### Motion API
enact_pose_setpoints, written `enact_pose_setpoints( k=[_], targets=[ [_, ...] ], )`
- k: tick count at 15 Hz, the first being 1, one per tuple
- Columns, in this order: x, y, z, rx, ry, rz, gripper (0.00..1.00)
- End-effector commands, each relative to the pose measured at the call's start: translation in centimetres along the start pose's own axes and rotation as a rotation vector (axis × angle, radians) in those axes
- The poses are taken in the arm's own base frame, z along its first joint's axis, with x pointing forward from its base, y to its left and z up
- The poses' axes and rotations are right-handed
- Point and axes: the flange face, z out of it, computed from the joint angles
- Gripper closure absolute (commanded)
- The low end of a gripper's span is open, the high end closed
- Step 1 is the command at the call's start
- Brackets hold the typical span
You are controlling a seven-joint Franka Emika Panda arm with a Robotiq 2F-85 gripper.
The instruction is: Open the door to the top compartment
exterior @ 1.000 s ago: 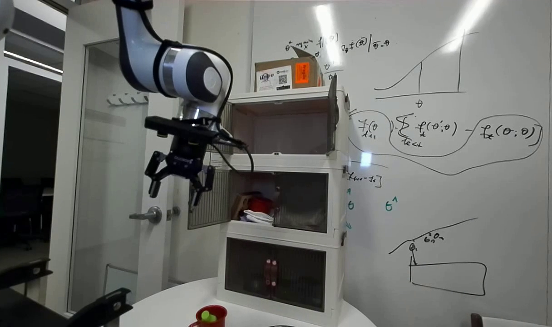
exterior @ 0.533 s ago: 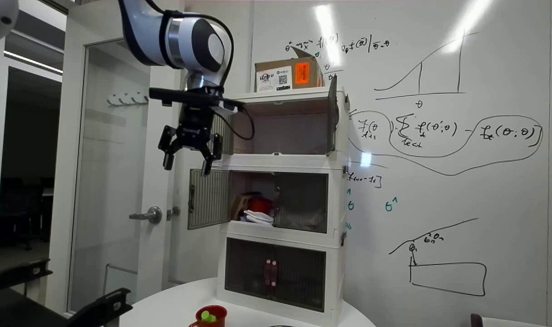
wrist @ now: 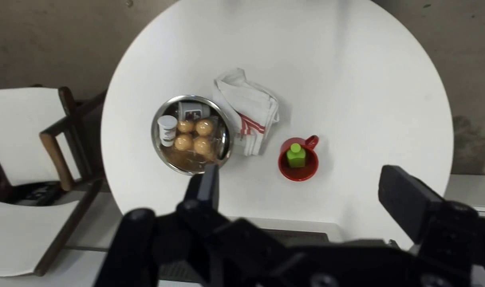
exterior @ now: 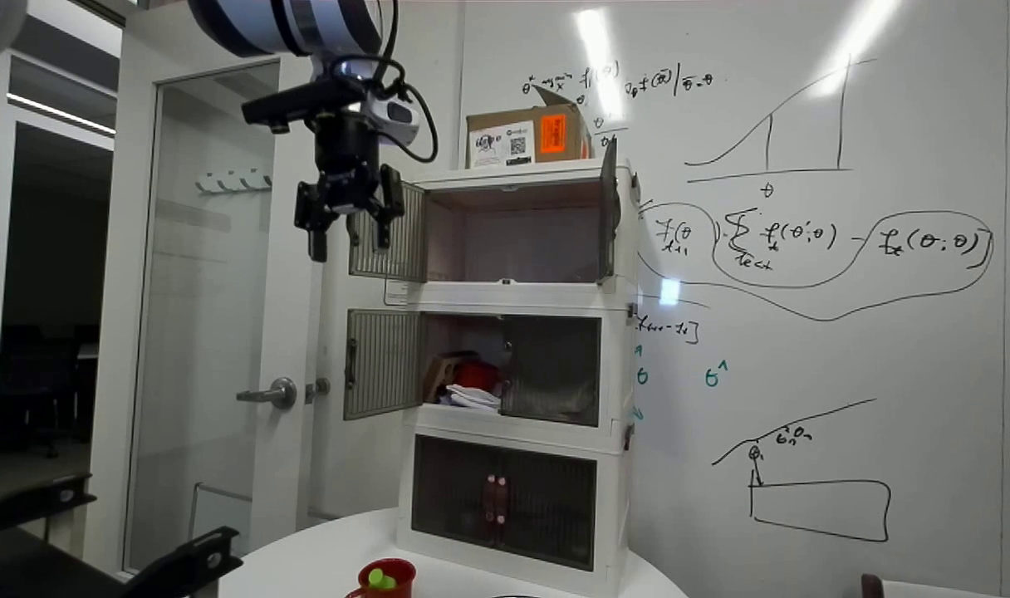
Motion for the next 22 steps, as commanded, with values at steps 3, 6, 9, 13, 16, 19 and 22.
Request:
enact_pose_setpoints(
  k=[3,6,9,13,16,19,22],
  targets=[
    [-1.8,0.6,-2.0,-0.031,-0.003,0.059,0.0],
    [-2.6,1.0,-2.4,-0.013,0.008,0.069,0.0],
    [-2.8,1.0,-2.3,-0.01,0.008,0.069,0.0],
    [-2.8,1.0,-2.3,-0.01,0.008,0.07,0.0],
    [-2.8,0.9,-2.3,-0.01,0.008,0.07,0.0],
    [-2.8,0.9,-2.3,-0.01,0.008,0.07,0.0],
    [-2.8,0.9,-2.3,-0.01,0.008,0.07,0.0]
  ],
)
